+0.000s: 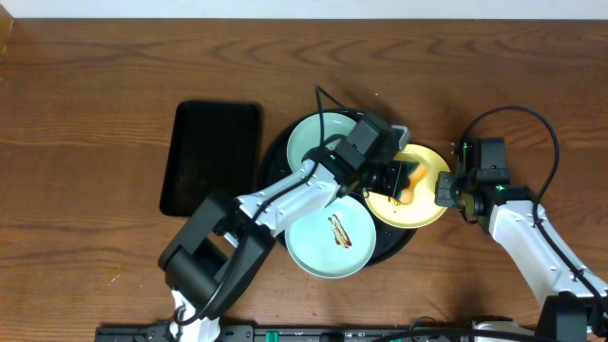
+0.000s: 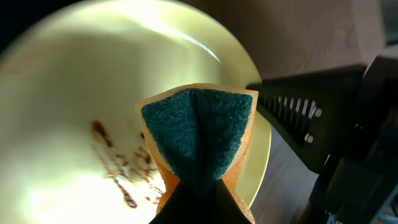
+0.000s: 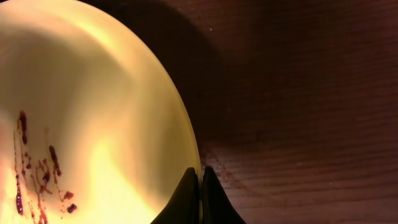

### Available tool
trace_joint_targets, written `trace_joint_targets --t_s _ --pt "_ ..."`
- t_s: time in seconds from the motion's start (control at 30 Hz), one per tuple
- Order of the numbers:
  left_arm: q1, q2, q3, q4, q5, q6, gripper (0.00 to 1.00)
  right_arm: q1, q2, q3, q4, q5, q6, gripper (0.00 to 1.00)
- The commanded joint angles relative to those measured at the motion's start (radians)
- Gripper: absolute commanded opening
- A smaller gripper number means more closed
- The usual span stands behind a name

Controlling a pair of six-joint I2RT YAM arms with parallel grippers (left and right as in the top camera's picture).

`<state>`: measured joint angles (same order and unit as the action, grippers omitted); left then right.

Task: Clean dirty plates on tray and stack at the side
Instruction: 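Scrub the yellow plate with the sponge held in left gripper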

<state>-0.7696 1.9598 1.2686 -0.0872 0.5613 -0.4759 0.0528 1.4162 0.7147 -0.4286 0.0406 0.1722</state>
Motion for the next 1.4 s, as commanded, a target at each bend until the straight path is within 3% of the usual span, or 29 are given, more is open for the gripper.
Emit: trace_joint_targets --t_s 0.0,0.3,0.47,0.57,0.67,0.77,0.93,1.1,1.23,1.37 --pt "-0.018 0.047 0.017 0.012 0.024 -0.016 0.07 0.006 0.003 0.017 -0.002 -0.008 -0.002 0.01" --pt "-0.018 0.121 0.017 0.018 0.001 -0.016 0.07 0.006 0.003 0.017 -0.002 -0.008 -0.002 0.01" --pt "0.015 0.125 0.018 -0.042 -0.251 -0.016 0.08 0.006 0.003 0.017 -0.010 -0.008 -0.002 0.01" --pt "0.052 0.125 0.018 -0.069 -0.309 -0.016 0.08 0.006 0.003 0.017 -0.010 -0.008 -0.002 0.01" --pt "0.064 0.120 0.018 -0.080 -0.269 -0.019 0.08 0.006 0.003 0.017 -0.013 -0.008 -0.001 0.01" --pt "0.055 0.114 0.018 -0.080 -0.115 -0.005 0.08 0.006 0.003 0.017 -0.014 -0.008 -0.002 0.01" --pt "-0.008 0.112 0.018 -0.140 0.035 0.085 0.08 0.006 0.003 0.017 -0.021 -0.008 -0.002 0.01" --pt "-0.080 0.112 0.018 -0.188 0.041 0.248 0.07 0.006 0.003 0.017 -0.021 -0.008 -0.002 0.01" --pt "-0.091 0.112 0.018 -0.161 0.033 0.258 0.07 0.006 0.003 0.017 -0.022 -0.008 -0.002 0.01" --pt "-0.072 0.112 0.018 -0.147 -0.145 0.243 0.07 0.006 0.003 0.017 -0.026 -0.008 -0.002 0.01"
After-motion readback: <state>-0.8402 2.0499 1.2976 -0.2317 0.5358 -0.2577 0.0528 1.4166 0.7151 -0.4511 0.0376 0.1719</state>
